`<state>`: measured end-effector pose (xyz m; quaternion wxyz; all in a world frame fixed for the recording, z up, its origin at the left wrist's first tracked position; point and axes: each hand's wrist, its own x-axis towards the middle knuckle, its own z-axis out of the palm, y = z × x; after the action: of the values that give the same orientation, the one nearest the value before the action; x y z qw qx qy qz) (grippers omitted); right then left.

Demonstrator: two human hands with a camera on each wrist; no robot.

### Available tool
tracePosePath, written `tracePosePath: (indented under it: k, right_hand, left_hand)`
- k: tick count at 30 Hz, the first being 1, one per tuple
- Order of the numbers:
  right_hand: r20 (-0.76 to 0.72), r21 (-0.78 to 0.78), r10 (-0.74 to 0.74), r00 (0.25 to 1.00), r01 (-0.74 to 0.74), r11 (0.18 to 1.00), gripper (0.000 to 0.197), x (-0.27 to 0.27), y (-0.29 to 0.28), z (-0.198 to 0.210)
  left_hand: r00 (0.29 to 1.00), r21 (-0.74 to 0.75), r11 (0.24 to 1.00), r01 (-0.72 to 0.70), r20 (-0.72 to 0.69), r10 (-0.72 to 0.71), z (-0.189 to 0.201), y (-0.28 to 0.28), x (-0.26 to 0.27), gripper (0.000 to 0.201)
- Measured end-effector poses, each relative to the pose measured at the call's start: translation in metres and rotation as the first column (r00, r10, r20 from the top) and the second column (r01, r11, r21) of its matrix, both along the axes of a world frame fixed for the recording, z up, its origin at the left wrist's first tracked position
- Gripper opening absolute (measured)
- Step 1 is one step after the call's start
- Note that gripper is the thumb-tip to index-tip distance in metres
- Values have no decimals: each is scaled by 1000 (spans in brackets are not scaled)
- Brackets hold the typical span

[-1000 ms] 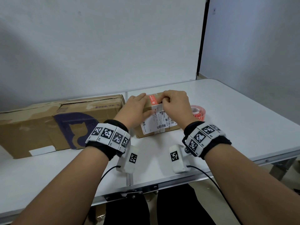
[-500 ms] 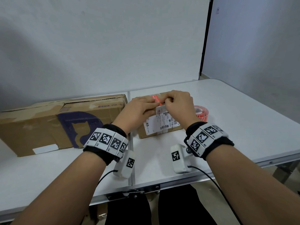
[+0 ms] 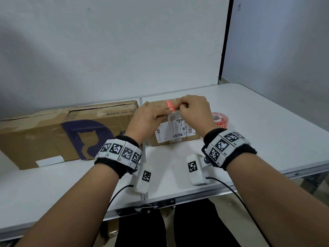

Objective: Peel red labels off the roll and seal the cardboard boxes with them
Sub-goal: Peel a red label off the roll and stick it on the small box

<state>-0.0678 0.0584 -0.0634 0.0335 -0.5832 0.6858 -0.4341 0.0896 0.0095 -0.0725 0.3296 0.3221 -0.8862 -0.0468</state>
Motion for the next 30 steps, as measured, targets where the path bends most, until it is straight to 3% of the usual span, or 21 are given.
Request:
tracePosePath:
  k: [3,6,10,12,15,18,22,26,30]
  right_hand:
    - [6,36,57,998,-57,998,37,-3,-2,5]
    - [107,14,157,982,-159,987,40,-10,-3,15]
    - [226,-146,172,959,-141,979,43,-28,2,26]
    - [279,-197,124,952,-70,978,43,-41,4,29]
    - [306,-132,3,952,39,990,43,-62,8,26]
    - [286,-15,-57,956,64,998,43,-76,17,18]
    - [244,158,-73,967,35,987,44,-86,32,13]
    - [254,175,-99,962,55,983,44,-92,38,13]
    - [235,172,-84,968,44,984,44,-93,39,12]
  left_hand:
    - [997,46,996,-73,32,71,-1,-5,-2,20]
    - [996,123,989,-86,5,86,3,-4,-2,13]
    - [998,17,998,-58,39,57,10,4,-1,29]
    - [1000,-46,999,-21,-5,20,19,13,-5,26]
    - [996,-30,996,82,-32,-83,32,31,-26,19]
    - [975,91,979,185,107,-194,32,43,-57,22]
    - [957,305,937,171,175,-232,16,45,-86,30]
    - [927,114,983,142,332,-172,1,43,-101,38]
    - [914,37,984,172,366,-173,-5,40,-105,39]
